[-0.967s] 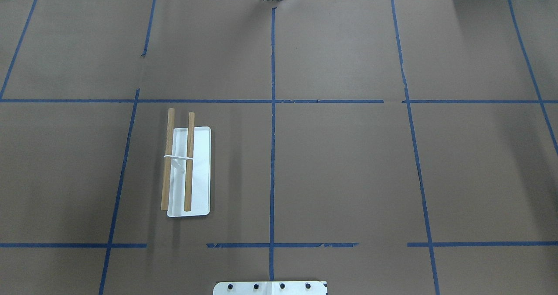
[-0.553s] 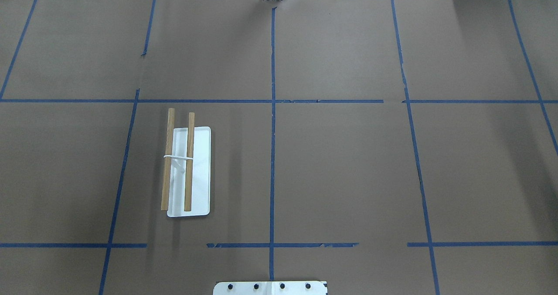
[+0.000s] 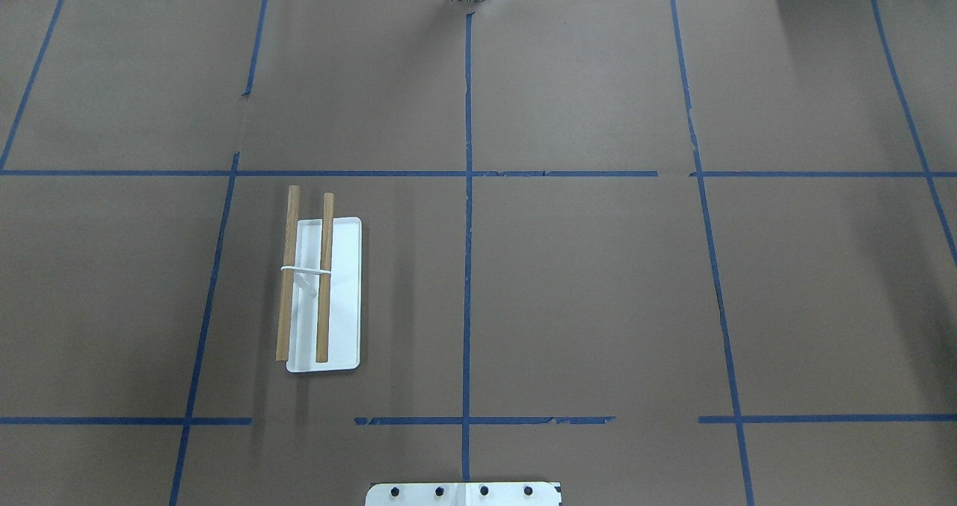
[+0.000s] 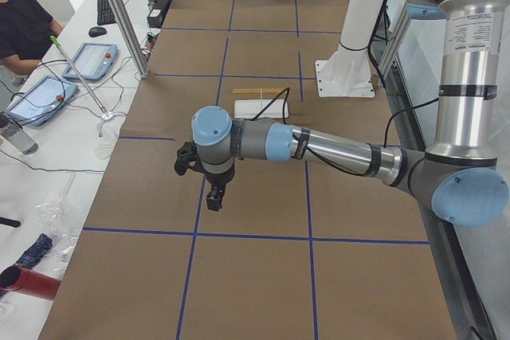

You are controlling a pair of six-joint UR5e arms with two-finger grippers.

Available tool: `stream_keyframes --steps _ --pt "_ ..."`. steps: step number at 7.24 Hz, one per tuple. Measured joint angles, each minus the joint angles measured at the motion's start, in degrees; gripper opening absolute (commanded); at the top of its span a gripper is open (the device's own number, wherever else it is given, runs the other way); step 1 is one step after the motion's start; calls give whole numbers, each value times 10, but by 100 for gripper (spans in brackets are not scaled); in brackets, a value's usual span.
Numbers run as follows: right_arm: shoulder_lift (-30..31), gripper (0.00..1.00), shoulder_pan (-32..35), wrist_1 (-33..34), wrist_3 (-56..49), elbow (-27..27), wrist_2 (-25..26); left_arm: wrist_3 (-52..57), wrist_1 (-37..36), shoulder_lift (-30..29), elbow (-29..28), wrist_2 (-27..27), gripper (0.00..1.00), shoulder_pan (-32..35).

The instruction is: Hang towel on rack

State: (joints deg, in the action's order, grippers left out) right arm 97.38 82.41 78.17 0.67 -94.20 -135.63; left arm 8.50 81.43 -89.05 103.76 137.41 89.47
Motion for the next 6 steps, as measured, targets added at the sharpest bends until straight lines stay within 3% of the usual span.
stream_keyframes --steps 1,2,4,6 --pt "8 90 -1 -13 -1 8 -24 0 0 0 3 1 100 0" --pt "14 89 -1 -23 -8 27 -22 -1 0 1 10 2 100 1" --pt "6 84 -1 -75 -50 121 36 -4 0 2 20 2 100 2" --pt "-10 82 3 -102 -74 198 51 -4 0 2 22 3 100 2"
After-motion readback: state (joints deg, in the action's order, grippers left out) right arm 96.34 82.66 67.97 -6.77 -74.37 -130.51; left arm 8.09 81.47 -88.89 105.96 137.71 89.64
